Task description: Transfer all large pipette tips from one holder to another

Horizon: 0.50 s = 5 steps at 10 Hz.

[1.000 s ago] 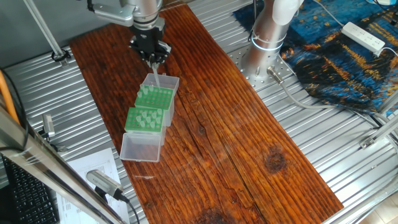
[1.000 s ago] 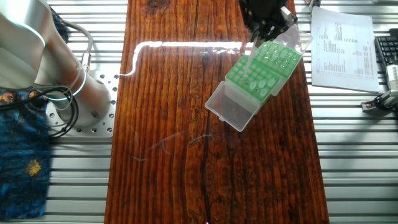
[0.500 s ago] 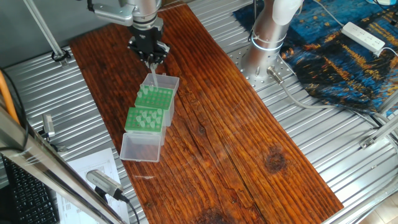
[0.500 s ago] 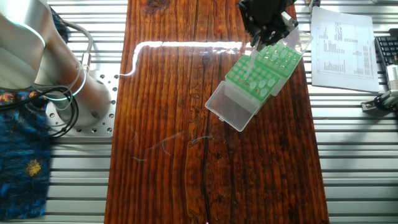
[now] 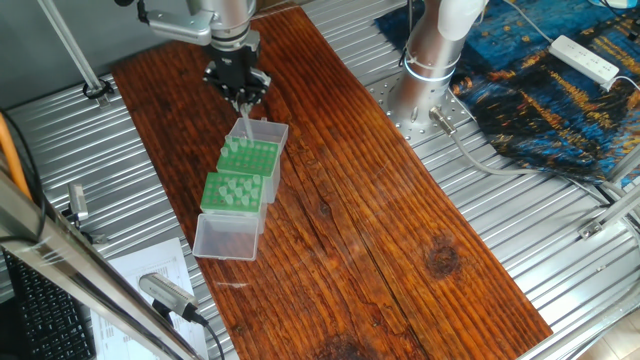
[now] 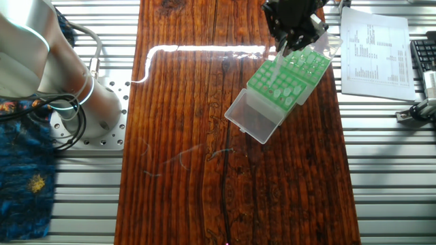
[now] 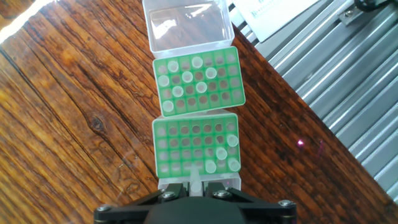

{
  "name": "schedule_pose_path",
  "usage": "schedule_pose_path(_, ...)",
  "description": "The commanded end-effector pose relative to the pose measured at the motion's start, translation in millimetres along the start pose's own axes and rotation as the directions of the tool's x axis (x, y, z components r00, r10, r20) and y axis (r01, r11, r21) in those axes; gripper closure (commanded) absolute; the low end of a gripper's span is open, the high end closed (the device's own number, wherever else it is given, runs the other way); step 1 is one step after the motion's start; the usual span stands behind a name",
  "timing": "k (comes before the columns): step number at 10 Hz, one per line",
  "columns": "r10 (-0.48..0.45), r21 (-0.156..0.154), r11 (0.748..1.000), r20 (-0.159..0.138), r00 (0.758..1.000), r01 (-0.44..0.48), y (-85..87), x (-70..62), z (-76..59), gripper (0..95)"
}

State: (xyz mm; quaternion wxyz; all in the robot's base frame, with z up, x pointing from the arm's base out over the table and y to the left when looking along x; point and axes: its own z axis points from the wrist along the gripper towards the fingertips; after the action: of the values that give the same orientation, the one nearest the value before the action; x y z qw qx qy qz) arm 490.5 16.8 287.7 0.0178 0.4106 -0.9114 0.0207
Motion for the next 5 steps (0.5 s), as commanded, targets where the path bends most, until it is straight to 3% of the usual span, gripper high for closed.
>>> schedule_pose_path(1, 0.0, -0.01, 1.0, -0.005, 1.0, 0.0, 1.0, 1.0, 0.6, 95.0)
schedule_pose_path(5, 0.005, -0.027, 1.0, -0.007, 1.0, -0.005, 5.7, 4.4, 3.7, 95.0)
